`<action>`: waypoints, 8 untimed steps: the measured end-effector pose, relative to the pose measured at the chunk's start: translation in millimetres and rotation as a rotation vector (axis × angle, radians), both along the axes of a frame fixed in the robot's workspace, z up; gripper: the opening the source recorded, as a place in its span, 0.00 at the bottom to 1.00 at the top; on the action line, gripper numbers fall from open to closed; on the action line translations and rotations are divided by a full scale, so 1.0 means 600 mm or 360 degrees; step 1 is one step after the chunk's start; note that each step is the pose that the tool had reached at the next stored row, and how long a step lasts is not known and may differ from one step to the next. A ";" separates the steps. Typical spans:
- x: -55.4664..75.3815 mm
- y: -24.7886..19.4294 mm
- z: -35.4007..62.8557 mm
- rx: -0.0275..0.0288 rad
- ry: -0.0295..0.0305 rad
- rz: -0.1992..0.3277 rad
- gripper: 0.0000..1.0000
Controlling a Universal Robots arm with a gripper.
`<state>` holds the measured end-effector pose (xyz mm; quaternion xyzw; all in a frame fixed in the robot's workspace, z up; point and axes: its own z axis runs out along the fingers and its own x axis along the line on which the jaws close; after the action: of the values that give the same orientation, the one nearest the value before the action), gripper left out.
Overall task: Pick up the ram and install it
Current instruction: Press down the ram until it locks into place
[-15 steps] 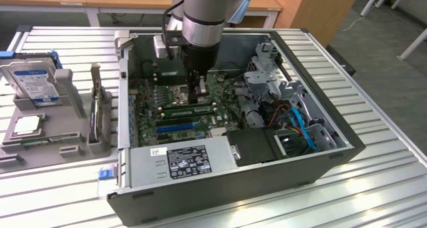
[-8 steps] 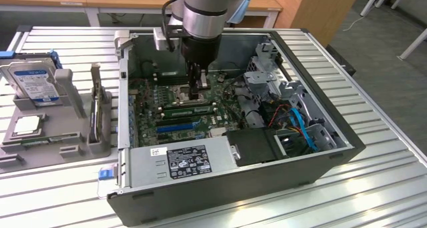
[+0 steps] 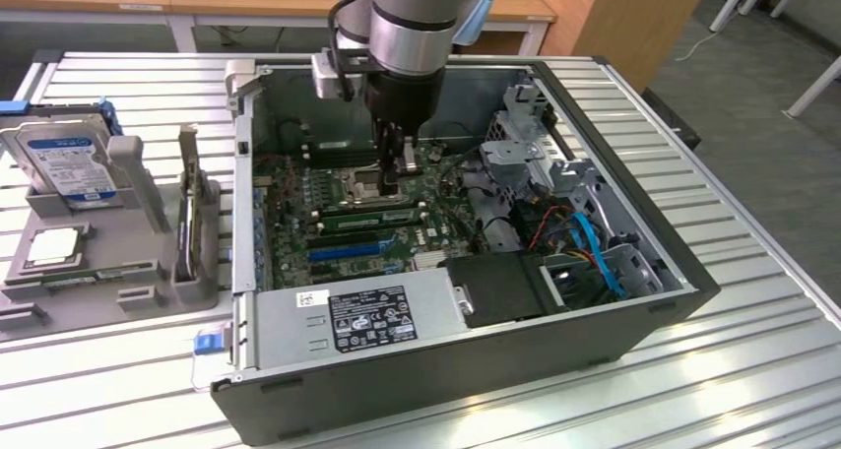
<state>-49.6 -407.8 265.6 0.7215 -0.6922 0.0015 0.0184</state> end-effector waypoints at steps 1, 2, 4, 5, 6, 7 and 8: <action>0.000 0.0000 0.006 0.00000 0.00001 0.0000 0.11; 0.000 0.0000 0.014 0.00000 0.00000 0.0000 0.11; 0.000 0.0001 0.028 0.00000 0.00001 0.0000 0.11; 0.000 0.0000 0.033 -0.00003 0.00002 0.0000 0.11; 0.000 0.0000 0.039 -0.00001 0.00001 0.0000 0.11; 0.000 0.0000 0.044 -0.00002 0.00001 0.0000 0.11; 0.000 0.0000 0.047 -0.00001 0.00002 0.0000 0.11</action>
<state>-49.6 -407.8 293.5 0.7215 -0.6922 0.0015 0.0185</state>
